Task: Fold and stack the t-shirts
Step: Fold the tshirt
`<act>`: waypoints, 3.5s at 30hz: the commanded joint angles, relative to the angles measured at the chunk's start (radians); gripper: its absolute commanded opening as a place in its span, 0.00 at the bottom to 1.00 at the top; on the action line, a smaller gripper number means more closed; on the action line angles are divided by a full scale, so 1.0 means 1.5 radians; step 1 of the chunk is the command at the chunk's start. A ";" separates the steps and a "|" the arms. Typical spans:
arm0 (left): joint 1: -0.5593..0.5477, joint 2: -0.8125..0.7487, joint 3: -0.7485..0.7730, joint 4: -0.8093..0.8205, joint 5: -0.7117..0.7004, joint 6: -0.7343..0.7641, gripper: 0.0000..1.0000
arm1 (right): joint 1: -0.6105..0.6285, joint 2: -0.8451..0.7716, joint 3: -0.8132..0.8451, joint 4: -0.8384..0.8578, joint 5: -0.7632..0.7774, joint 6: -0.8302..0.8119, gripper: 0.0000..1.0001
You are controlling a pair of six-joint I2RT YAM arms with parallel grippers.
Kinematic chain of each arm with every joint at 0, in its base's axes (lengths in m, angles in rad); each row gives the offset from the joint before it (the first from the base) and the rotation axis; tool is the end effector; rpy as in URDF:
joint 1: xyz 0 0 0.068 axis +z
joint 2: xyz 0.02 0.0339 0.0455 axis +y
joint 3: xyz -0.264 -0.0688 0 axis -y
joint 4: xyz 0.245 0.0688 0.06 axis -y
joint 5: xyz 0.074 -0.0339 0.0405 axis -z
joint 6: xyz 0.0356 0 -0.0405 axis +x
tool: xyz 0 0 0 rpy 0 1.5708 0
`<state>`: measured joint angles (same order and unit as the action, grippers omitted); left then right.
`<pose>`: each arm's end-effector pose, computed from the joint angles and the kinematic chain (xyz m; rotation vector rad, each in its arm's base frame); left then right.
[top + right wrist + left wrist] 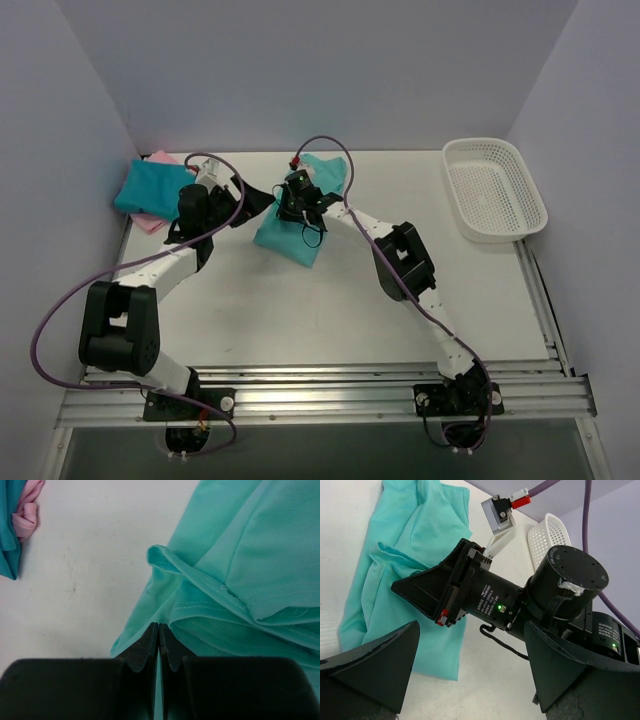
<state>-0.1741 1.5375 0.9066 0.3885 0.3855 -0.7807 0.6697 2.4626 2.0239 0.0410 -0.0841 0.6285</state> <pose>0.3407 -0.0735 0.2556 -0.2897 1.8955 -1.0104 0.4479 0.3584 0.1871 -0.1013 2.0847 0.9080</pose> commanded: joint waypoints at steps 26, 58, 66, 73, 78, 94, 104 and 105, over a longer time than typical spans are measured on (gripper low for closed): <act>0.001 0.100 0.008 0.068 0.003 0.038 0.94 | -0.171 0.122 0.174 0.000 -0.048 0.049 0.02; -0.057 0.306 0.118 0.185 0.021 -0.026 0.95 | -0.230 -0.517 -0.430 0.308 -0.132 -0.006 1.00; -0.066 0.372 0.130 0.241 -0.022 -0.076 0.97 | -0.224 -0.712 -0.609 0.294 -0.110 -0.007 1.00; -0.087 0.417 0.129 0.297 -0.103 -0.132 0.98 | -0.178 -0.800 -0.699 0.278 -0.080 -0.027 1.00; -0.096 0.448 0.133 0.319 -0.156 -0.172 0.98 | -0.153 -0.821 -0.743 0.276 -0.067 -0.029 1.00; -0.102 0.500 0.204 0.286 -0.192 -0.162 0.37 | -0.125 -0.936 -0.832 0.238 -0.069 -0.032 1.00; -0.102 0.502 0.211 0.319 -0.163 -0.157 0.29 | -0.114 -1.016 -0.874 0.172 -0.056 -0.026 1.00; -0.102 0.489 0.199 0.323 -0.164 -0.155 0.29 | -0.113 -1.023 -0.870 0.158 -0.051 -0.022 1.00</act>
<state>-0.3241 2.3173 1.2255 0.8288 0.1177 -1.0348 0.4889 0.9577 0.7204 0.3199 -0.1852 0.5972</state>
